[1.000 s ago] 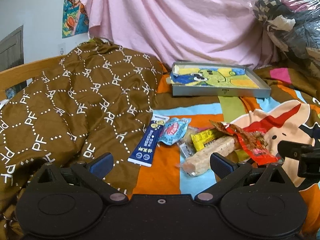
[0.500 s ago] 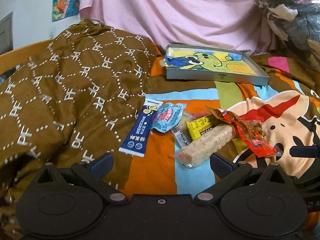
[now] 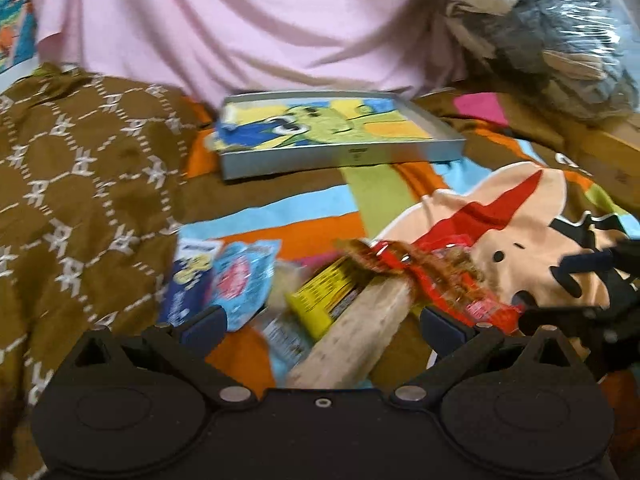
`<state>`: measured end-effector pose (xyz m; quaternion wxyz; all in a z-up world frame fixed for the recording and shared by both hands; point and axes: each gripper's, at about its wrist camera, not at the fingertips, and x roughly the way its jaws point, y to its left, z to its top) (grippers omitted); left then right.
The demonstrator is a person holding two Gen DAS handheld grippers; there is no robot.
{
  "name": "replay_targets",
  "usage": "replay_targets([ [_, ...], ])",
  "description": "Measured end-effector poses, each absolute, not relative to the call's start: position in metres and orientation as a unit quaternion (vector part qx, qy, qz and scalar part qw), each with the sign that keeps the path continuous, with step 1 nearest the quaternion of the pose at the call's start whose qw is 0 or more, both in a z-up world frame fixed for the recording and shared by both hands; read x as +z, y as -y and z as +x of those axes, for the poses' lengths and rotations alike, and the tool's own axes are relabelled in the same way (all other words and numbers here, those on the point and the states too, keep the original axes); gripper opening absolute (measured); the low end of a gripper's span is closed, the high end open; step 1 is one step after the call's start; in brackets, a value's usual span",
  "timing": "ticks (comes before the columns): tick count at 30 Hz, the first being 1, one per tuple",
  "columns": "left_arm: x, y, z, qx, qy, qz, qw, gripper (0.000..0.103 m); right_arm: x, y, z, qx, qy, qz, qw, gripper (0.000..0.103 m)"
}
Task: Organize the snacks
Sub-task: 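Lower the left gripper onto the white rice-cake bar while the right gripper reaches the red spicy-strip packet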
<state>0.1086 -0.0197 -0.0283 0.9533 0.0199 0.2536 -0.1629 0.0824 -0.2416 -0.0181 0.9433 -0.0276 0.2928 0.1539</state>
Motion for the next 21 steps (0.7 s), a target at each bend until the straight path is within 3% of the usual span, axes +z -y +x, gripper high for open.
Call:
replay_targets([
  [6,-0.041,0.025,0.119,-0.202,-0.265,0.025,0.942,0.102,-0.013,0.245,0.116,0.172,-0.307,-0.048,0.935,0.097],
  [13,-0.052,0.015,0.134,-0.207,-0.305,-0.010,0.930,0.096,-0.019,0.234,0.159,0.198,-0.352,-0.052,0.913,0.079],
  [21,-0.056,0.009,0.144,-0.222,-0.321,-0.043,0.920,0.093,-0.027,0.221,0.192,0.225,-0.381,-0.044,0.896,0.072],
])
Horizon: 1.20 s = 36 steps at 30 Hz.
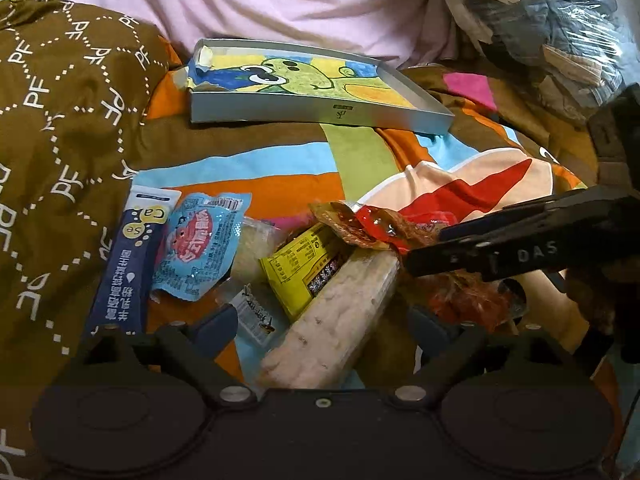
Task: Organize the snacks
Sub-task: 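Lower the left gripper onto the white rice-cake bar while the right gripper reaches the red spicy-strip packet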
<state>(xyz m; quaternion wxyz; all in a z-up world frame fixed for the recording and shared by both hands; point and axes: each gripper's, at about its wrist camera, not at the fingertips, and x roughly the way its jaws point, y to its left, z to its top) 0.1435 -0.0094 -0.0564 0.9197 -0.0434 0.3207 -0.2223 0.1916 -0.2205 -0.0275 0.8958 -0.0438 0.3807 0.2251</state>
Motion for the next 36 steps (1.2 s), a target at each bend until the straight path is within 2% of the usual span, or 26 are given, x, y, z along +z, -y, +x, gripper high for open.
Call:
replay_targets([
  [2,-0.058,0.011,0.148,-0.230,-0.325,-0.045,0.916,0.091,-0.030,0.219,0.198,0.228,-0.391,-0.032,0.891,0.072],
  [4,-0.058,0.012,0.150,-0.241,-0.324,-0.047,0.914,0.083,-0.032,0.219,0.204,0.227,-0.402,-0.013,0.887,0.072],
  [5,-0.059,0.013,0.152,-0.249,-0.327,-0.048,0.910,0.074,-0.032,0.219,0.206,0.226,-0.406,-0.002,0.886,0.072],
  [6,-0.059,0.014,0.153,-0.254,-0.333,-0.048,0.907,0.070,-0.033,0.220,0.207,0.225,-0.409,0.009,0.884,0.071],
  [7,-0.060,0.016,0.154,-0.253,-0.337,-0.046,0.906,0.069,-0.033,0.220,0.209,0.225,-0.412,0.018,0.883,0.070],
  [8,-0.061,0.017,0.155,-0.250,-0.339,-0.043,0.906,0.066,-0.034,0.220,0.210,0.223,-0.415,0.026,0.882,0.067],
  [12,-0.063,0.016,0.157,-0.236,-0.350,-0.044,0.905,0.053,-0.036,0.223,0.204,0.213,-0.415,0.057,0.883,0.064],
  [15,-0.063,0.013,0.157,-0.232,-0.362,-0.050,0.902,0.049,-0.043,0.226,0.196,0.202,-0.416,0.106,0.880,0.060],
  [18,-0.057,0.015,0.152,-0.238,-0.374,-0.043,0.895,0.045,-0.048,0.224,0.188,0.206,-0.423,0.106,0.876,0.059],
  [23,-0.053,0.024,0.142,-0.244,-0.385,-0.016,0.890,0.043,-0.042,0.224,0.179,0.207,-0.419,0.093,0.879,0.060],
  [26,-0.057,0.030,0.142,-0.246,-0.382,0.002,0.891,0.046,-0.042,0.223,0.179,0.207,-0.417,0.093,0.880,0.066],
  [30,-0.064,0.025,0.150,-0.243,-0.397,-0.027,0.885,0.052,-0.044,0.218,0.185,0.207,-0.422,0.100,0.877,0.072],
  [34,-0.066,0.021,0.153,-0.242,-0.399,-0.044,0.883,0.051,-0.049,0.220,0.191,0.202,-0.426,0.139,0.871,0.074],
  [36,-0.066,0.021,0.152,-0.240,-0.398,-0.042,0.885,0.046,-0.055,0.224,0.190,0.200,-0.425,0.161,0.868,0.071],
])
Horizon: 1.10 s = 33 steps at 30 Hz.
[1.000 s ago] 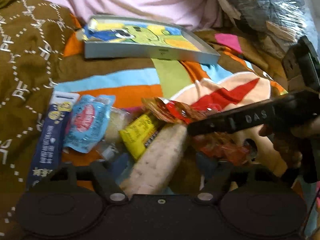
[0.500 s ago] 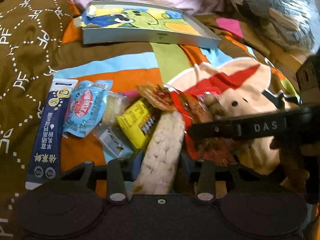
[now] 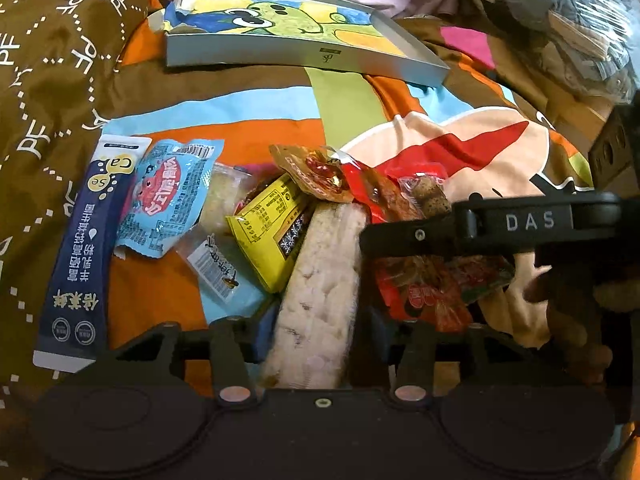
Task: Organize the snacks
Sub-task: 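Lower the left gripper onto the white rice-cake bar while the right gripper reaches the red spicy-strip packet, then close the left gripper on the rice-cake bar and carry it toward the grey tray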
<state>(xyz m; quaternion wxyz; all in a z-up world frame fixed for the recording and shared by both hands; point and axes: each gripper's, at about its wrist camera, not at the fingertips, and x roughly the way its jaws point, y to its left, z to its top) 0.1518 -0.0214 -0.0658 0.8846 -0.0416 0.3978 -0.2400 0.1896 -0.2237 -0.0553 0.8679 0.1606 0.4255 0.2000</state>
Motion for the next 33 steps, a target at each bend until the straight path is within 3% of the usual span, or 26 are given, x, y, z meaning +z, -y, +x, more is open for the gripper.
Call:
replay_targets([
  [6,-0.062,0.020,0.149,-0.237,-0.406,-0.049,0.881,0.039,-0.060,0.227,0.175,0.184,-0.418,0.168,0.873,0.051],
  [20,-0.061,0.027,0.139,-0.228,-0.406,-0.035,0.884,0.042,-0.041,0.221,0.124,0.191,-0.413,0.105,0.884,0.051],
  [25,-0.060,0.030,0.136,-0.224,-0.403,-0.026,0.887,0.036,-0.036,0.228,0.115,0.192,-0.401,0.112,0.889,0.051],
  [33,-0.056,0.024,0.126,-0.200,-0.411,-0.087,0.885,0.035,-0.023,0.244,0.098,0.203,-0.363,0.147,0.898,0.051],
])
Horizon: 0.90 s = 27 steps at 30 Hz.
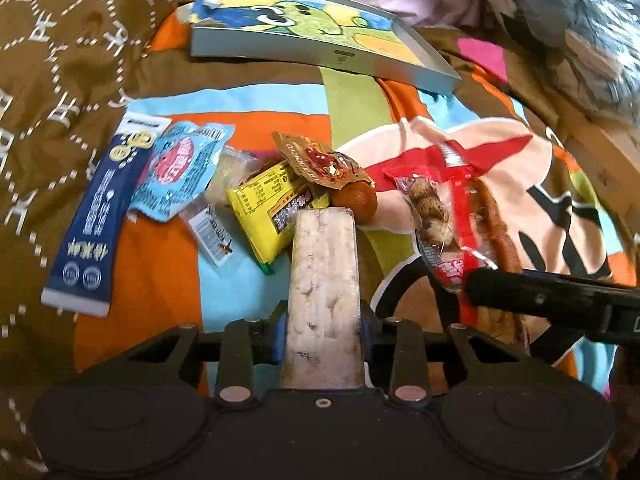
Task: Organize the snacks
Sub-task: 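Close the left gripper on the rice-cake bar and carry it toward the grey tray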
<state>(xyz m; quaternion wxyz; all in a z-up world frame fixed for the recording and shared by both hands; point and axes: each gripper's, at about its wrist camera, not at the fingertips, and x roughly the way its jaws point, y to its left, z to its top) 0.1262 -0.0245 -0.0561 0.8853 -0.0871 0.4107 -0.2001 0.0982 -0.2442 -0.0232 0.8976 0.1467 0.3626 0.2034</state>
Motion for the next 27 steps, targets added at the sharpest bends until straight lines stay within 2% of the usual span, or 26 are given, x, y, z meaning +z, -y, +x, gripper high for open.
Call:
replay_targets([
  [12,-0.048,0.020,0.097,-0.187,-0.426,-0.168,0.869,0.035,-0.007,0.265,0.086,0.206,-0.317,0.178,0.909,0.052],
  [18,-0.035,0.017,0.091,-0.182,-0.394,-0.188,0.881,0.035,-0.004,0.267,0.087,0.214,-0.306,0.177,0.911,0.052],
  [27,0.016,0.003,0.152,-0.141,-0.329,-0.168,0.918,0.035,0.033,0.275,0.137,0.243,-0.310,0.136,0.909,0.052],
])
